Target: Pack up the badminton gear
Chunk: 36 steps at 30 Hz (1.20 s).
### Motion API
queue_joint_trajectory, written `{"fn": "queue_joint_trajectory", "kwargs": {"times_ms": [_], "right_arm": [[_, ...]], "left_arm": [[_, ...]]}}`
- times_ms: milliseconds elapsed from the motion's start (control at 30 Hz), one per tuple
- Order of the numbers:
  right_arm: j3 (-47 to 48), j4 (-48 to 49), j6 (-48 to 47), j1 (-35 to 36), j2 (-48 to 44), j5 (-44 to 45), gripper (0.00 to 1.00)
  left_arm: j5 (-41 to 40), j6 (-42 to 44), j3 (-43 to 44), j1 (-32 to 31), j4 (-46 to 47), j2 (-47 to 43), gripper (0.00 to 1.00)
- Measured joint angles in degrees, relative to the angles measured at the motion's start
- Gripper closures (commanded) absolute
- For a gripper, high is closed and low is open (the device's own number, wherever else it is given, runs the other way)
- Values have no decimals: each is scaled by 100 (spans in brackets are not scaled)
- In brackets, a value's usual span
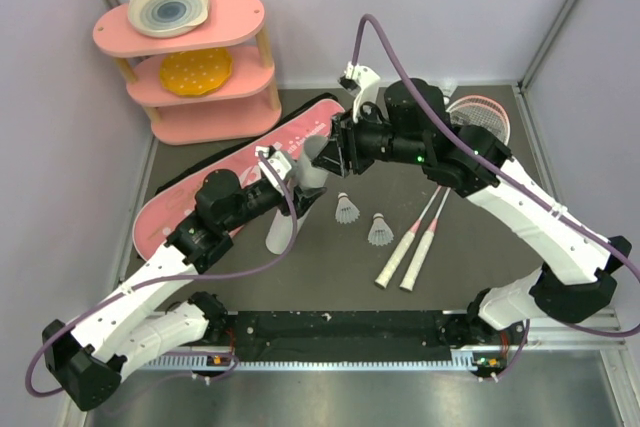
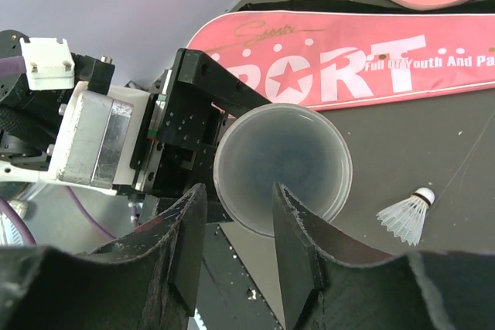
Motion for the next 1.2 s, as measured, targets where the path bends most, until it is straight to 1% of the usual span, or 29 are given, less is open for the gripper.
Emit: {"fn": "queue_joint_trajectory", "kwargs": {"times_ms": [167, 367, 500, 667, 733, 767, 800, 833, 1000, 1133, 1200], "right_arm": [[-2, -7, -52, 39, 4, -70, 63], [-2, 7, -184, 44, 26, -133, 73], [-2, 35, -299, 59, 46, -90, 76], [-2, 81, -516, 197, 59, 94, 79], [-2, 98, -595, 262, 63, 175, 85], [-2, 111, -621, 286, 68, 216, 93], [-2, 118, -638, 299, 70, 247, 98], [-2, 129, -627, 299, 72, 258, 100], [-7, 138, -472, 321, 66, 310, 100], [-79, 133, -76, 306, -15, 306, 100], [-214, 184, 221, 192, -109, 136, 100]], "left_arm": [[2, 13, 0, -22, 13, 22, 72], [7, 15, 0, -22, 11, 22, 71], [-9, 9, 0, -22, 11, 22, 72], [-9, 9, 2, -22, 9, 22, 72], [-7, 9, 2, -22, 7, 22, 73], [-7, 7, 2, -22, 7, 22, 73], [-7, 7, 2, -22, 7, 22, 73], [-15, 7, 2, -22, 4, 22, 73], [-57, 37, 2, -22, -13, 24, 76], [-24, 79, 35, -42, -66, 50, 78], [17, 118, 39, -61, -63, 59, 79]]}}
